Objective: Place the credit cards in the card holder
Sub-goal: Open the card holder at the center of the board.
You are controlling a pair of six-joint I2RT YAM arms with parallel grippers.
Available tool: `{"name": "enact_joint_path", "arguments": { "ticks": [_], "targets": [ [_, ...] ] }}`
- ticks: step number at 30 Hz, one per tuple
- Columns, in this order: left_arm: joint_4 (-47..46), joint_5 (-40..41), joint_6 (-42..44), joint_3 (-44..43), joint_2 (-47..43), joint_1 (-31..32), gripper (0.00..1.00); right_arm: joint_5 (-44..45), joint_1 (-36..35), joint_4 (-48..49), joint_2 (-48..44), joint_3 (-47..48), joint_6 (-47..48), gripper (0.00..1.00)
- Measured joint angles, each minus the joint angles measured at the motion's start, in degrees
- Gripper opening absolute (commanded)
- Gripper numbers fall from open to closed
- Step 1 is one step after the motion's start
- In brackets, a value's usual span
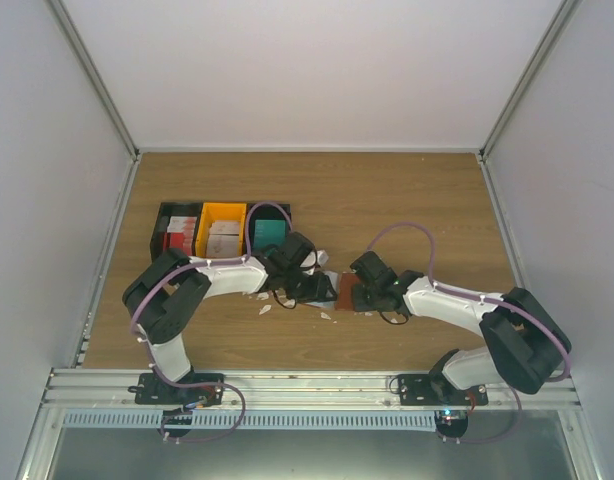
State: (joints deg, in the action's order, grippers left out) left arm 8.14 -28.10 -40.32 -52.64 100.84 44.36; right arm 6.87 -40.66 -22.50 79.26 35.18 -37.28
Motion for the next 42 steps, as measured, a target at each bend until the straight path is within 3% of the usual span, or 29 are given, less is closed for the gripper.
{"name": "enact_joint_path", "arguments": {
  "ticks": [10,21,29,37,42],
  "targets": [
    [-2.16,-3.39,-0.22,-4.79,3.26,1.25,0.47,-0.66,0.04,2.16,-3.13,-2.58,-1.16,0.02],
    [-3.45,-3.34,-2.21,-6.58,5.44,1.79,0.39,4.52,0.55,1.86,-14.38,-4.55,-7.45,0.47],
    [-3.72,-3.41,-2.34,-6.58,5.51,2.29,0.31,1.33,4.07,1.51,-13.79,-3.13,-5.79,0.53],
    [-4.11,-3.63,-2.25,-6.67,5.97,2.49,0.3,-6.32,7.26,3.67,-7.65,-1.33,-0.2,0.74],
    [-4.48,-4.13,-2.19,-7.3,6.75,2.51,0.3,-7.74,7.48,3.63,-7.65,-1.29,1.9,0.73]
  ]
}}
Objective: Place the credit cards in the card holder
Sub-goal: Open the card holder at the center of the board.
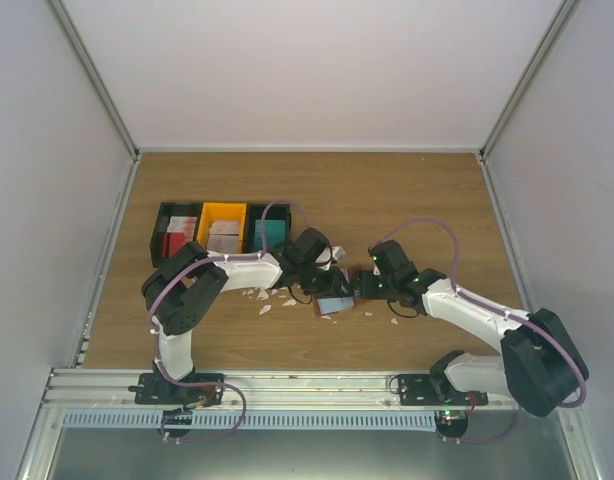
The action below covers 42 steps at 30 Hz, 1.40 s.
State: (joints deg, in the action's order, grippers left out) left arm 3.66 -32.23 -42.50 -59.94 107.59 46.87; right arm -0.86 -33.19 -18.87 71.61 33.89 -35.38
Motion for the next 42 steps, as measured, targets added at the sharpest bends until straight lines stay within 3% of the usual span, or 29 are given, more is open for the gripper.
{"name": "enact_joint_path", "arguments": {
  "ticks": [5,15,20,26,32,42],
  "targets": [
    [-0.61,-1.36,0.04,-0.35,0.0,0.04,0.31,0.39,0.2,-0.68,-1.33,-0.04,-0.61,0.74],
    [-3.15,-3.54,0.09,-5.16,1.86,0.85,0.32,9.62,0.33,-5.49,-10.95,-0.24,-5.92,0.72],
    [-3.17,-3.82,0.07,-7.74,4.57,1.05,0.31,11.26,0.35,-7.93,-13.51,-0.24,-6.91,0.61],
    [-2.43,-3.74,0.04,-11.96,8.55,1.11,0.26,11.74,0.37,-11.34,-17.51,-0.24,-8.2,0.35],
    [-0.35,-2.64,-0.28,-15.26,10.95,1.16,0.2,8.31,0.39,-12.44,-20.22,-0.26,-7.65,0.17],
    [1.4,-1.31,-0.55,-15.65,11.74,1.22,0.17,0.31,0.42,-7.93,-12.92,-3.08,-6.43,0.05]
  ]
}}
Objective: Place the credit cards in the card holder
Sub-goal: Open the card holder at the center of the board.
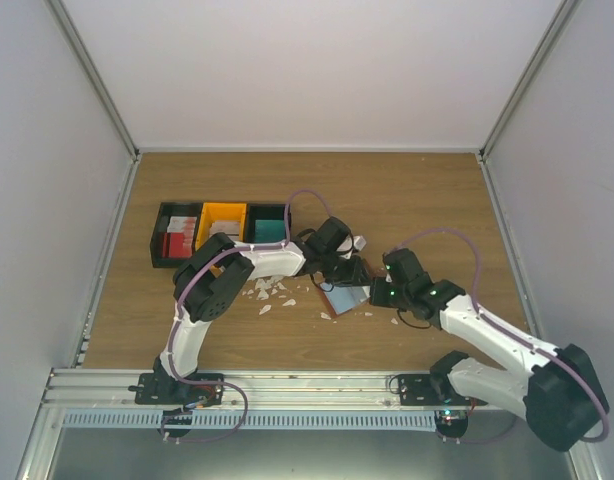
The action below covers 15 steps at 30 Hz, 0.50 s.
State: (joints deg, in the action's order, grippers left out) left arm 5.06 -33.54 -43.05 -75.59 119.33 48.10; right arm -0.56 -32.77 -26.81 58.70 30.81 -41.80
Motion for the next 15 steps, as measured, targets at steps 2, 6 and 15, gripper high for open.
{"name": "enact_joint_path", "arguments": {
  "ticks": [2,6,15],
  "targets": [
    [0.22,0.09,0.0,0.0,0.0,0.02,0.17,-1.03,0.04,1.81,1.99,-0.52,0.26,0.05],
    [0.48,0.13,0.02,0.0,0.0,0.04,0.17,-2.34,0.74,5.29,5.53,-1.86,1.07,0.04],
    [2.71,2.64,0.39,1.03,-2.58,0.04,0.24,-2.03,3.61,10.6,10.27,-3.82,2.43,0.05]
  ]
}}
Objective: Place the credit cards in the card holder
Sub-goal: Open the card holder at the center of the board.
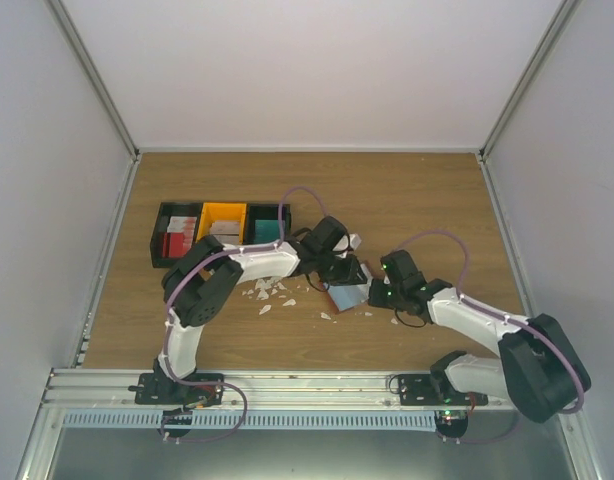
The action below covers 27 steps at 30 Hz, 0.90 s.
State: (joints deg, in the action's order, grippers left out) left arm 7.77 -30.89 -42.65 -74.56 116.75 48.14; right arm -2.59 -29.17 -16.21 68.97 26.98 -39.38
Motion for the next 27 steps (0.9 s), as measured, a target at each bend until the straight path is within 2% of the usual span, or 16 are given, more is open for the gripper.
{"name": "enact_joint_path", "arguments": {
  "ticks": [5,8,10,16,27],
  "targets": [
    [0.61,4.59,0.85,6.4,-8.52,0.11,0.29,0.11,0.26,1.4,2.16,-0.57,0.15,0.06],
    [0.57,6.78,1.27,9.57,-12.09,0.15,0.38,-0.11,0.26,2.47,3.02,-0.63,0.35,0.08],
    [0.63,8.2,1.25,11.93,-13.6,0.15,0.4,-0.37,0.26,3.37,3.52,-0.61,0.57,0.09],
    [0.57,10.23,0.72,16.35,-14.19,0.15,0.36,-1.4,0.26,4.85,5.7,0.57,2.05,0.15],
    [0.5,13.66,-0.13,16.76,-14.16,0.15,0.3,-1.84,-1.01,5.57,7.93,2.14,4.0,0.27]
  ]
}}
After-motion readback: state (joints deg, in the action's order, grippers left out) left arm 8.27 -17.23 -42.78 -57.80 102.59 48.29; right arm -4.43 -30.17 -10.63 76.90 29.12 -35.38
